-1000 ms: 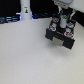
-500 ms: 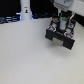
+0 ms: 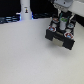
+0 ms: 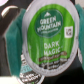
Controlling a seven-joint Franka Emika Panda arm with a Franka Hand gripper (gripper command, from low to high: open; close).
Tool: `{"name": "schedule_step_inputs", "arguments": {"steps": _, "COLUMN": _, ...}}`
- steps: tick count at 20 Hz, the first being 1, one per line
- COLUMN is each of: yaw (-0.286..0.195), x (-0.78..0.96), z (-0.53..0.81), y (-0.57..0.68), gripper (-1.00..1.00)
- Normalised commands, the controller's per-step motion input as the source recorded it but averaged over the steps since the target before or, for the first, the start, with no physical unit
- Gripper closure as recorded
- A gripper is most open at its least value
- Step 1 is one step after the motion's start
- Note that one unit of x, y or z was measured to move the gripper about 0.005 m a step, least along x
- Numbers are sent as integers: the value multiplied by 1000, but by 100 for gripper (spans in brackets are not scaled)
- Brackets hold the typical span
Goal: Open the kcup holder, insert the kcup into the holder, and close the kcup holder
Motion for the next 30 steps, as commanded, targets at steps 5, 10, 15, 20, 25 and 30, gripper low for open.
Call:
{"name": "schedule_step_inputs", "arguments": {"steps": 5, "yaw": 19, "x": -121, "z": -42, "y": -22, "gripper": 100}}
{"name": "schedule_step_inputs", "arguments": {"steps": 10, "yaw": -16, "x": -318, "z": 90, "y": -199, "gripper": 100}}
{"name": "schedule_step_inputs", "arguments": {"steps": 15, "yaw": -34, "x": -312, "z": 39, "y": -321, "gripper": 100}}
{"name": "schedule_step_inputs", "arguments": {"steps": 20, "yaw": -4, "x": -31, "z": -160, "y": -18, "gripper": 100}}
{"name": "schedule_step_inputs", "arguments": {"steps": 25, "yaw": -4, "x": 89, "z": -211, "y": 72, "gripper": 100}}
{"name": "schedule_step_inputs", "arguments": {"steps": 30, "yaw": -3, "x": 126, "z": -297, "y": 115, "gripper": 100}}
